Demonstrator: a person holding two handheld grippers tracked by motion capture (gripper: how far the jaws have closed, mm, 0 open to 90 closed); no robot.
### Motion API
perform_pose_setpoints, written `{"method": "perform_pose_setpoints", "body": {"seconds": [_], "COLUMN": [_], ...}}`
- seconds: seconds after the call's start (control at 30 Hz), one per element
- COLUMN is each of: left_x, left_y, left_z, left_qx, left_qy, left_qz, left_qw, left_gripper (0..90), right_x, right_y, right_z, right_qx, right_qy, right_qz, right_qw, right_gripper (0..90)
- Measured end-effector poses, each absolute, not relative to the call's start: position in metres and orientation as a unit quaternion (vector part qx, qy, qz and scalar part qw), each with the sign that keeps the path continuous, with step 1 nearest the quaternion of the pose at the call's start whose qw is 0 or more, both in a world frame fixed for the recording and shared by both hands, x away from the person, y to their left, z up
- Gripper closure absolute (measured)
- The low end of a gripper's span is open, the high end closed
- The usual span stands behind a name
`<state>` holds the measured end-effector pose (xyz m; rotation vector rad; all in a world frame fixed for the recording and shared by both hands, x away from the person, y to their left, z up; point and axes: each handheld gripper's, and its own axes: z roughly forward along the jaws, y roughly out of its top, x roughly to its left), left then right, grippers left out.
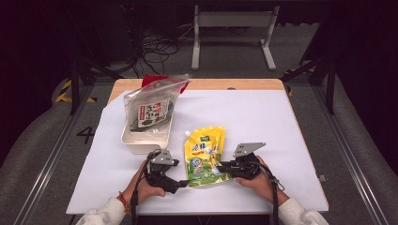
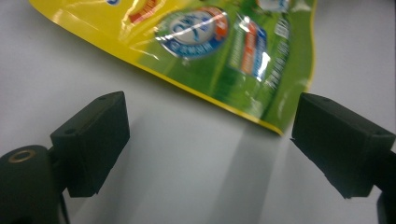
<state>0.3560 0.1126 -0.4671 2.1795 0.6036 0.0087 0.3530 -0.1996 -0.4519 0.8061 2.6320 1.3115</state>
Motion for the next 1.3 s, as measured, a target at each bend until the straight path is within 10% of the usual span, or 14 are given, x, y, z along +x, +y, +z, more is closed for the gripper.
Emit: {"method": "perform_pose_setpoints", "body": {"seconds": [0.53, 1.0, 1.17, 1.3], "left_x": [0.377, 0.364, 0.361, 0.363], "left_y": [0.082, 0.113, 0.114, 0.111], "left_z": [-0.466, -0.426, -0.421, -0.424], "left_qx": [0.858, 0.816, 0.823, 0.831], "left_qy": [0.258, 0.212, 0.188, 0.178], "left_qz": [-0.056, 0.025, 0.049, 0.047], "left_qw": [0.441, 0.536, 0.533, 0.525], "left_gripper": [12.8, 80.1, 77.4, 57.6], "right_x": [0.337, 0.325, 0.321, 0.318], "right_y": [-0.206, -0.202, -0.197, -0.195], "right_z": [-0.453, -0.435, -0.432, -0.430], "right_qx": [0.190, 0.165, 0.161, 0.145], "right_qy": [0.864, 0.855, 0.859, 0.862], "right_qz": [0.458, 0.473, 0.459, 0.460], "right_qw": [0.086, 0.134, 0.157, 0.155], "right_gripper": [80.1, 84.9, 87.3, 88.7]}}
